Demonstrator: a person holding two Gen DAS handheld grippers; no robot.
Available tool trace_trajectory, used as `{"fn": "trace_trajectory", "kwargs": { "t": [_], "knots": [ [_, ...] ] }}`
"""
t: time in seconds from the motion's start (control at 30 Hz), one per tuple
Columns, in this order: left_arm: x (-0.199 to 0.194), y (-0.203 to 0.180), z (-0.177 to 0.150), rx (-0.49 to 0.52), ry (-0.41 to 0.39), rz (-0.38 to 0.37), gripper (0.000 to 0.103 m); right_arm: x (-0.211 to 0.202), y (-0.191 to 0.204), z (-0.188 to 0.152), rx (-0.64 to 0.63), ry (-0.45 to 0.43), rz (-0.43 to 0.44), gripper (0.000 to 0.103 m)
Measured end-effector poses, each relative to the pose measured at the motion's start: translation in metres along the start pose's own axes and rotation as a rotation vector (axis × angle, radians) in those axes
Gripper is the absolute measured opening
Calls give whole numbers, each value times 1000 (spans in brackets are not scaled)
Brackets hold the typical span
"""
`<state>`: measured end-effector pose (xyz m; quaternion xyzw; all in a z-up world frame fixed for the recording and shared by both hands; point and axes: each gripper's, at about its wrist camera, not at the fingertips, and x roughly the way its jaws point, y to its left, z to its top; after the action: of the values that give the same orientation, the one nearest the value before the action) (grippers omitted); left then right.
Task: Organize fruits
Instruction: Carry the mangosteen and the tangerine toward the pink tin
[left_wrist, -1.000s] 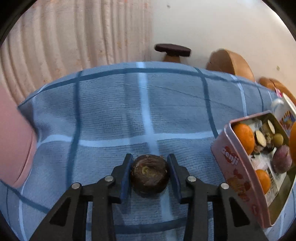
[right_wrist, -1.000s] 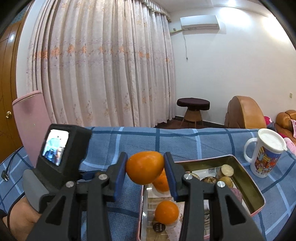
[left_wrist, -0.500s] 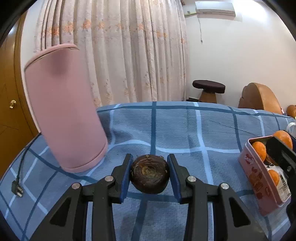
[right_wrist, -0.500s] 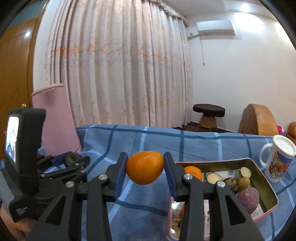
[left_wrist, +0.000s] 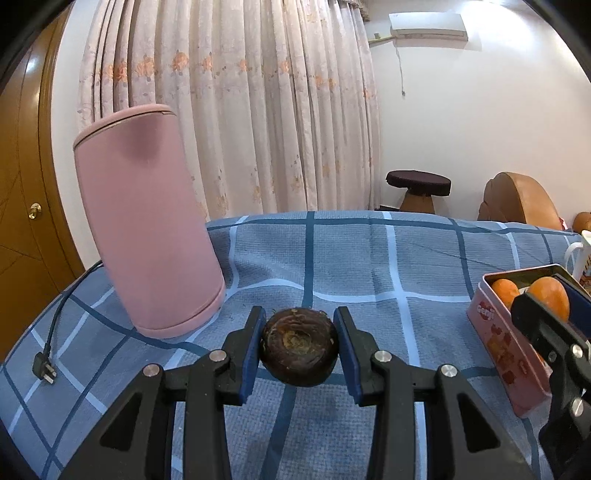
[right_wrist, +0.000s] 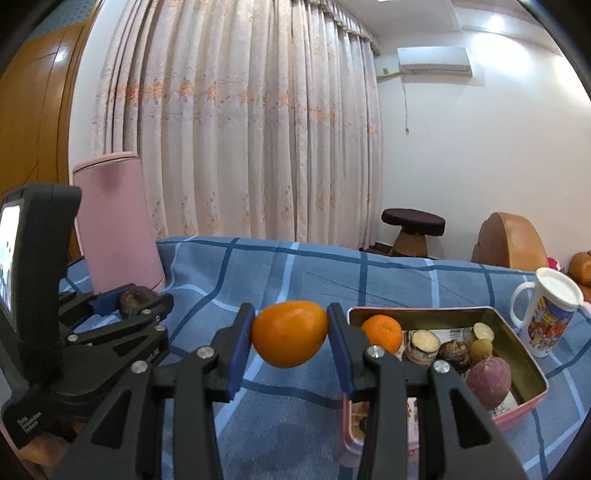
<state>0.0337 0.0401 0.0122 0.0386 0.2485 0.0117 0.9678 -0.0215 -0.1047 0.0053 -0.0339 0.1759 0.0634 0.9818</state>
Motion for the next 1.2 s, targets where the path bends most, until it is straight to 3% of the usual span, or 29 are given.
{"fn": "trace_trajectory", "kwargs": {
  "t": [1.2],
  "knots": [
    [-37,-12,-15,-18,-31,-13,40,-38,-21,-15,-20,-10,-55,43]
  ]
}}
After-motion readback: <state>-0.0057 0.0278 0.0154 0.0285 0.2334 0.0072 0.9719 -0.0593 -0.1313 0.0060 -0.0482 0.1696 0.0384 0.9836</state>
